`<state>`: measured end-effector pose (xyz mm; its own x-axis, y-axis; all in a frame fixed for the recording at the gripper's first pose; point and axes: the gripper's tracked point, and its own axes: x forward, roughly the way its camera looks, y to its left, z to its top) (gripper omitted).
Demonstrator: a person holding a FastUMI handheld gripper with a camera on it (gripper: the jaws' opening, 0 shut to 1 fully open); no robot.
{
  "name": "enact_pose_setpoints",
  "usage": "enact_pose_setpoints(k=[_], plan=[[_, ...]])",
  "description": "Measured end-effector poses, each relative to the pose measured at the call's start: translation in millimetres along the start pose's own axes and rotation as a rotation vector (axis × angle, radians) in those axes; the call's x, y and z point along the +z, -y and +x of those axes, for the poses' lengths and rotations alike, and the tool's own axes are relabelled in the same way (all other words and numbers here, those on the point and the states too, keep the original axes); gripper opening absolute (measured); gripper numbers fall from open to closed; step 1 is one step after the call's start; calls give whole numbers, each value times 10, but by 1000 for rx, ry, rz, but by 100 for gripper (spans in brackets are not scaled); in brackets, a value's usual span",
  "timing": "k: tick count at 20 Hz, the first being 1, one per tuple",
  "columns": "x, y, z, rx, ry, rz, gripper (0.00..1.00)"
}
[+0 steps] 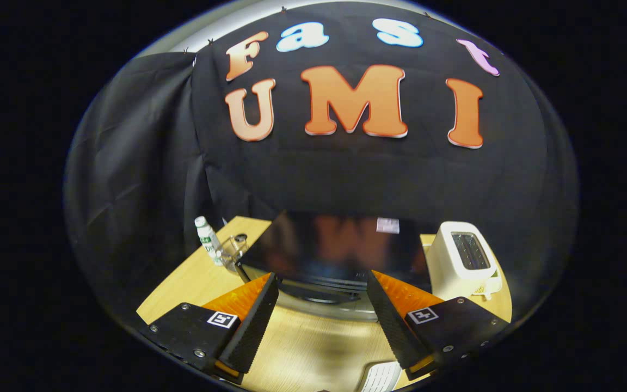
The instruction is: Open the toaster oven, put the food inside, and close the toaster oven door.
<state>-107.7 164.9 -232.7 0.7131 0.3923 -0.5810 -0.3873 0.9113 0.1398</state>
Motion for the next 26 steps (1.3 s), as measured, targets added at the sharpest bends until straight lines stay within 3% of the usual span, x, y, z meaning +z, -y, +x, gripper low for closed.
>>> enact_pose_setpoints(k=[6, 9, 12, 17, 26], plan=[[1039, 398, -470, -60, 280, 7, 98], [1547, 689, -744, -123, 435, -65, 98], [1864, 1035, -938, -249, 484, -142, 98], [2390, 1251, -1276, -343, 575, -161, 98], [2815, 1273, -1666, -347, 700, -111, 98]])
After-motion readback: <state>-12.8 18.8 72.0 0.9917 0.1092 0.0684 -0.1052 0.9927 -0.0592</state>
